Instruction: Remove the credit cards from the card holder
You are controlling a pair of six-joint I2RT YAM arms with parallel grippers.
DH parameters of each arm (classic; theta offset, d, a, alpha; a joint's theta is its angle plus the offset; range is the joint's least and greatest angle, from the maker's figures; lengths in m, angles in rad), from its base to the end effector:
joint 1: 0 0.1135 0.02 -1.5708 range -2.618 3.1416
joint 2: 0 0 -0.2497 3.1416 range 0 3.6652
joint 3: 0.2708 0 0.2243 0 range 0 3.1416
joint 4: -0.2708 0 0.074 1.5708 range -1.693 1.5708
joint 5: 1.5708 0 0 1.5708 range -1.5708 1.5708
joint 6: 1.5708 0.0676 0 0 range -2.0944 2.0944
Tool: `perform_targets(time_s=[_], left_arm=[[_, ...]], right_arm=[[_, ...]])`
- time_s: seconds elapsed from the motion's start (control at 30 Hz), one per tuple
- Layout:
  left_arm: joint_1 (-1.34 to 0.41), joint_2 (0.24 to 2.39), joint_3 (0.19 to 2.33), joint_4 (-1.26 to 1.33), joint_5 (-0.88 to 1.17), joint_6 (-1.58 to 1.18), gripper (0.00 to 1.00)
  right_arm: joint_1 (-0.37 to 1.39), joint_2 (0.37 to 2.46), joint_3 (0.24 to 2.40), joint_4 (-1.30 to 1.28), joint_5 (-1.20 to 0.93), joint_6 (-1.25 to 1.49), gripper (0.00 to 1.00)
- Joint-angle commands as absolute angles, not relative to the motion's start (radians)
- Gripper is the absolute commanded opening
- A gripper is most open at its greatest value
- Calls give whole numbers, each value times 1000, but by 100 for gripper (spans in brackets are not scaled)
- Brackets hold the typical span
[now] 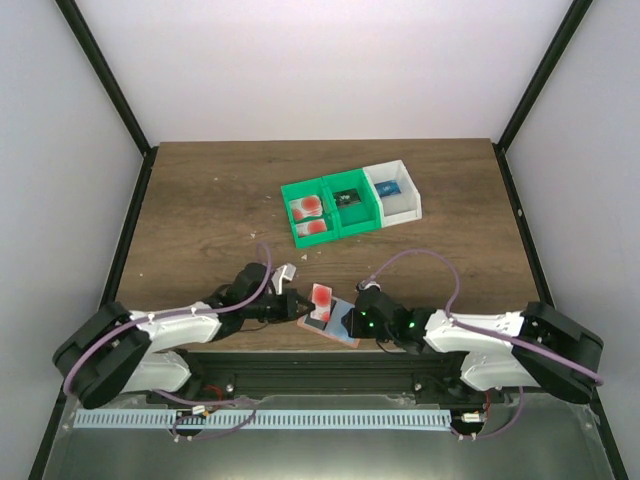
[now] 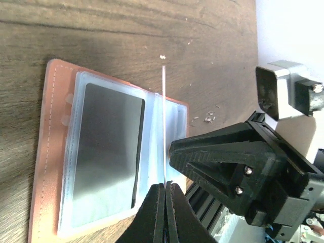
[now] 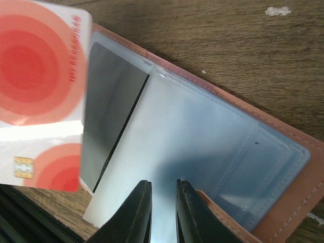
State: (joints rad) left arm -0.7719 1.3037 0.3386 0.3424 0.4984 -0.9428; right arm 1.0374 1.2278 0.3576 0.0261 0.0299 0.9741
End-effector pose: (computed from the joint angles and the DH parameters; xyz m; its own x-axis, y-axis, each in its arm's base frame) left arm 0.1457 -0.1869 0.1330 -0.9665 -0.0511 -0.2516 0.1852 0.5399 -0.8211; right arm 0.1112 0.1843 0.1163 -0.9171 0.0730 -0.3918 -0.1636 0.8275 0.5370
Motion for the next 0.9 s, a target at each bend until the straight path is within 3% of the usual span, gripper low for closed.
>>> perform_targets(time_s=[0.0,0.27,0.47,0.63,0.87], left_arm=[[-759,1213,378,212,439,-891,0],[-741,1081,526,4,510,-764,0],[-740,1021,554,28,754,-719,0],[-741,968,527,110,894,-725,0],[-754,979,525,169,1050,-689,0]], right_arm=[[1042,1199,387,-68,48,935,16],[1043,933,522,-288,70,803,18],[1042,693,636,-425,-46,684,31],[1042,608,749,-567,-133,631,40],[1043,609,877,-747,-100,585,44]])
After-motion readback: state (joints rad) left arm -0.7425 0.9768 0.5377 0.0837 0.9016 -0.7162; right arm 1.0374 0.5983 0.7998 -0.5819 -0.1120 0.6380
